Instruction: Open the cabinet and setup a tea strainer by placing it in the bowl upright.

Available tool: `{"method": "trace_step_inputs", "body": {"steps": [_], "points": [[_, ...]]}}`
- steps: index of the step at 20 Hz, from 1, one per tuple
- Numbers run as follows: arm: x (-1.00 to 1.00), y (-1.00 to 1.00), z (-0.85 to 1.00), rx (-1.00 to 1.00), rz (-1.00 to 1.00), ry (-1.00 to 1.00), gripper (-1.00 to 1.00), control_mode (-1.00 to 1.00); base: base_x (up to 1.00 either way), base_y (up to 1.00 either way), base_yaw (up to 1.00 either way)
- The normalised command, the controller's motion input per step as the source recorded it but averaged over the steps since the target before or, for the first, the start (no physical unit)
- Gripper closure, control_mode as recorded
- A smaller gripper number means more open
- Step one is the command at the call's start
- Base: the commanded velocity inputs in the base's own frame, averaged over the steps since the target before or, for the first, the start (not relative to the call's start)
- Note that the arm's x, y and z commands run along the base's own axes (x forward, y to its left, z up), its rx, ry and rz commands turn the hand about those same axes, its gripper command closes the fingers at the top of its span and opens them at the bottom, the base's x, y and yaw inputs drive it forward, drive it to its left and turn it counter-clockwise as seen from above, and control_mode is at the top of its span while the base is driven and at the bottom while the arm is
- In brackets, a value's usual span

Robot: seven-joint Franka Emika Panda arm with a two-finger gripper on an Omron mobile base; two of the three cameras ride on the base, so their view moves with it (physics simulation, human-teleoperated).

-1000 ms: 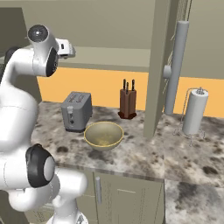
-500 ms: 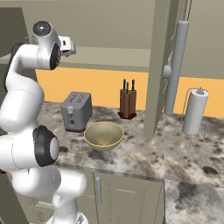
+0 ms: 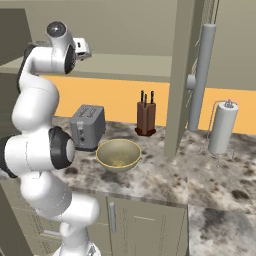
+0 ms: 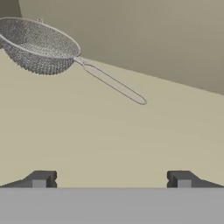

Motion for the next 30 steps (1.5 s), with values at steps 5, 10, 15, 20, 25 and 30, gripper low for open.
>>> {"method": "trace_step_inputs", "body": {"steps": [5, 10, 15, 20, 25, 30], "points": [[0.41, 0.22, 0.00, -0.05, 0.03, 0.00, -1.00, -1.00, 0.00, 0.00, 0.00], [0.33, 0.21, -0.04, 0.00, 0.04, 0.00, -1.00, -1.00, 0.00, 0.00, 0.00], [0.44, 0.17, -0.11, 0.00, 0.02, 0.00, -1.00, -1.00, 0.00, 0.00, 0.00], [0.42, 0.14, -0.08, 0.00, 0.01, 0.00, -1.00, -1.00, 0.00, 0.00, 0.00], [0.30, 0.11, 0.00, 0.00, 0.00, 0.00, -1.00, -1.00, 0.00, 0.00, 0.00], [0.27, 0.06, 0.00, 0.00, 0.00, 0.00, -1.00, -1.00, 0.00, 0.00, 0.00]]}}
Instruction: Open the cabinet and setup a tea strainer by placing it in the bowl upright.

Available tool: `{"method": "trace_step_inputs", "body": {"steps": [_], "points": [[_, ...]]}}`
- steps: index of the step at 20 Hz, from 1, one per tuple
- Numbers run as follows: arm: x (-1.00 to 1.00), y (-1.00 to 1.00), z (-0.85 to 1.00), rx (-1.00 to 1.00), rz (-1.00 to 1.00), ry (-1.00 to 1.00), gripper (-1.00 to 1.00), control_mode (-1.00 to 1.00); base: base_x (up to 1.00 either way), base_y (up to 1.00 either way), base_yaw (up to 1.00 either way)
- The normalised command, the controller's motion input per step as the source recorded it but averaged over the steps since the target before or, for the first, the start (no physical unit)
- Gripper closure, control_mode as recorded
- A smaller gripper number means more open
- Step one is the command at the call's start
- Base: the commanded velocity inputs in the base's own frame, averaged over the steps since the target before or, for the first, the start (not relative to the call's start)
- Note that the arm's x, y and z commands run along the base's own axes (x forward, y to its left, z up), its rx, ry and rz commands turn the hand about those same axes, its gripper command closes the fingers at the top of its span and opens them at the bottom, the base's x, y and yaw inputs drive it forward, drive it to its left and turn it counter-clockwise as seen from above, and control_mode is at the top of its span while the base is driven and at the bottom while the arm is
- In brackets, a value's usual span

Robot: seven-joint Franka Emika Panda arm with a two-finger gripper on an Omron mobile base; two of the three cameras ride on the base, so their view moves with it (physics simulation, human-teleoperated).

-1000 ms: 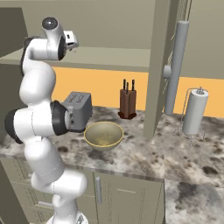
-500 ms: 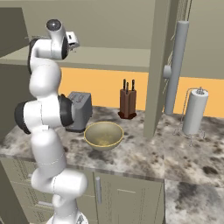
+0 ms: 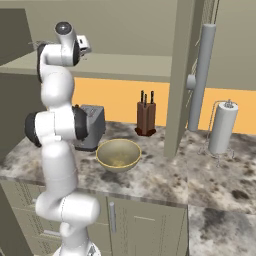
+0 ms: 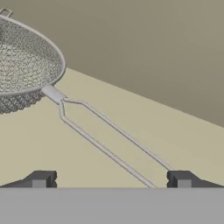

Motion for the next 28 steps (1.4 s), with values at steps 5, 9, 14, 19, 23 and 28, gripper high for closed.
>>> {"method": "trace_step_inputs", "body": {"steps": [5, 9, 14, 19, 23, 28], "points": [[0.32, 0.04, 0.00, 0.00, 0.01, 0.00, -1.00, -1.00, 0.00, 0.00, 0.00], [0.27, 0.01, 0.00, 0.00, 0.04, 0.00, -1.00, -1.00, 0.00, 0.00, 0.00], [0.28, 0.00, 0.00, -0.01, 0.07, 0.00, -1.00, -1.00, 0.00, 0.00, 0.00], [0.12, 0.14, 0.00, -0.02, 0.06, 0.00, -1.00, -1.00, 0.00, 0.00, 0.00], [0.00, 0.25, 0.00, 0.00, 0.03, 0.00, -1.00, -1.00, 0.00, 0.00, 0.00], [0.00, 0.28, 0.00, 0.00, 0.02, 0.00, 1.00, -1.00, 0.00, 0.00, 0.00]]}}
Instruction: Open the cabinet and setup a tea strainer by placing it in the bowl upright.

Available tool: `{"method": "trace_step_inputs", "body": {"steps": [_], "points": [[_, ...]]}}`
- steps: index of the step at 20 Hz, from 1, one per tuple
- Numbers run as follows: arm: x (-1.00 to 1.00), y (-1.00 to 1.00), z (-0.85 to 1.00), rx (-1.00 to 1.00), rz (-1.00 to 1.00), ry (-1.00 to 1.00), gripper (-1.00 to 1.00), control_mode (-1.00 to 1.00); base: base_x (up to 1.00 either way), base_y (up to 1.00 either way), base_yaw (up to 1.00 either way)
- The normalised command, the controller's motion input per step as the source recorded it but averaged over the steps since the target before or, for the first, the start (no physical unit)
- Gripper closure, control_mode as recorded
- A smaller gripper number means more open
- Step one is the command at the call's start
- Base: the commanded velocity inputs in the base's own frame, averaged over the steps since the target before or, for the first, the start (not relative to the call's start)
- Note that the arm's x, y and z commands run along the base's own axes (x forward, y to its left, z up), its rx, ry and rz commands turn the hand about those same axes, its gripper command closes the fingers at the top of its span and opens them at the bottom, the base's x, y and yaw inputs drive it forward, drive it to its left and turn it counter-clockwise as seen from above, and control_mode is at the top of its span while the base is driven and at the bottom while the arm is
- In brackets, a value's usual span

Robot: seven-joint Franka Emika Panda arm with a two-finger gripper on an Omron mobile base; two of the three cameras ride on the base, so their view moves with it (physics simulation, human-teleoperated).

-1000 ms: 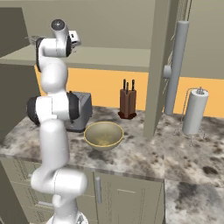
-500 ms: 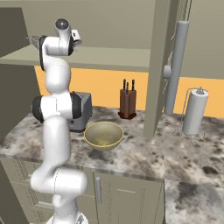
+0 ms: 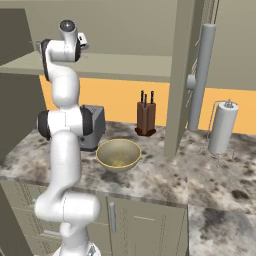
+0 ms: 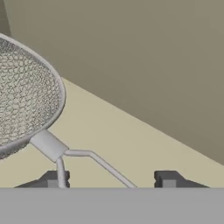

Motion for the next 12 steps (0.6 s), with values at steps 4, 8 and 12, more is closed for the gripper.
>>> {"method": "trace_step_inputs", "body": {"steps": [4, 8, 12], "points": [[0.00, 0.16, 0.00, 0.00, 0.02, 0.00, 1.00, -1.00, 0.00, 0.00, 0.00], [0.00, 0.13, 0.00, 0.00, 0.01, 0.00, 1.00, -1.00, 0.00, 0.00, 0.00], [0.00, 0.14, 0.00, -0.01, 0.00, -0.02, 1.00, -1.00, 0.00, 0.00, 0.00]]}}
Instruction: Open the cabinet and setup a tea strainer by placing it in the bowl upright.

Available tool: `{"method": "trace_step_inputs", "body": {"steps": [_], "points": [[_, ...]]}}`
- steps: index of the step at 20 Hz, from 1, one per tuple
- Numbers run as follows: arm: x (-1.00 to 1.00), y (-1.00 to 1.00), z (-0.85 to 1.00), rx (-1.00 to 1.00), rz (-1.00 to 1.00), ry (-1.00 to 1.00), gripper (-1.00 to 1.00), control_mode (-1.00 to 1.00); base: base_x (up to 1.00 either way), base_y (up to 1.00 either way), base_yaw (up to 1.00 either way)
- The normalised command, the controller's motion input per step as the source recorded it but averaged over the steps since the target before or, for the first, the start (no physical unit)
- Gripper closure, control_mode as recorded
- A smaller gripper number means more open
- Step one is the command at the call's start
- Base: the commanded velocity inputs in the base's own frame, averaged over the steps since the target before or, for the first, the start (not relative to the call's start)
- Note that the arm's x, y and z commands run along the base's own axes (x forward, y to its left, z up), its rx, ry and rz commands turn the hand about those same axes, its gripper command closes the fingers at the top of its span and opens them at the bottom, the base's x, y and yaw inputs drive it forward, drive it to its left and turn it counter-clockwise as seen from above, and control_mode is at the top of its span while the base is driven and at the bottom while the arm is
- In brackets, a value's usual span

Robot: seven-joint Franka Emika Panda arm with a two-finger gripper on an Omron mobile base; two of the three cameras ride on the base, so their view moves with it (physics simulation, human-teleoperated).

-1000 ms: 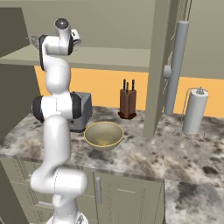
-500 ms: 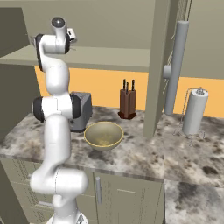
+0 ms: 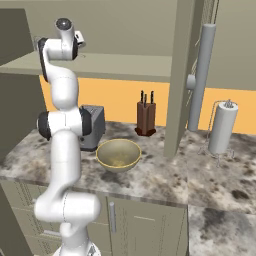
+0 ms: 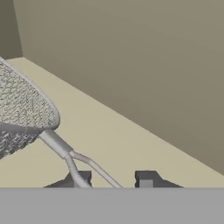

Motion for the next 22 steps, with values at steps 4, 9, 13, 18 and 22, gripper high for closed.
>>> {"method": "trace_step_inputs", "body": {"steps": [4, 9, 13, 18, 22], "points": [[-0.01, 0.00, 0.00, 0.00, 0.00, -0.09, 1.00, -1.00, 0.00, 0.00, 0.00], [0.00, 0.00, 0.00, -0.02, 0.00, -0.23, 1.00, -1.00, 0.00, 0.00, 0.00], [0.00, 0.00, -0.01, -0.07, 0.00, -0.37, 1.00, -1.00, 0.00, 0.00, 0.00], [0.00, 0.00, 0.00, -0.06, 0.01, -0.48, 1.00, -1.00, 0.00, 0.00, 0.00], [-0.07, 0.00, -0.03, -0.17, 0.02, -0.43, 1.00, -1.00, 0.00, 0.00, 0.00]]}}
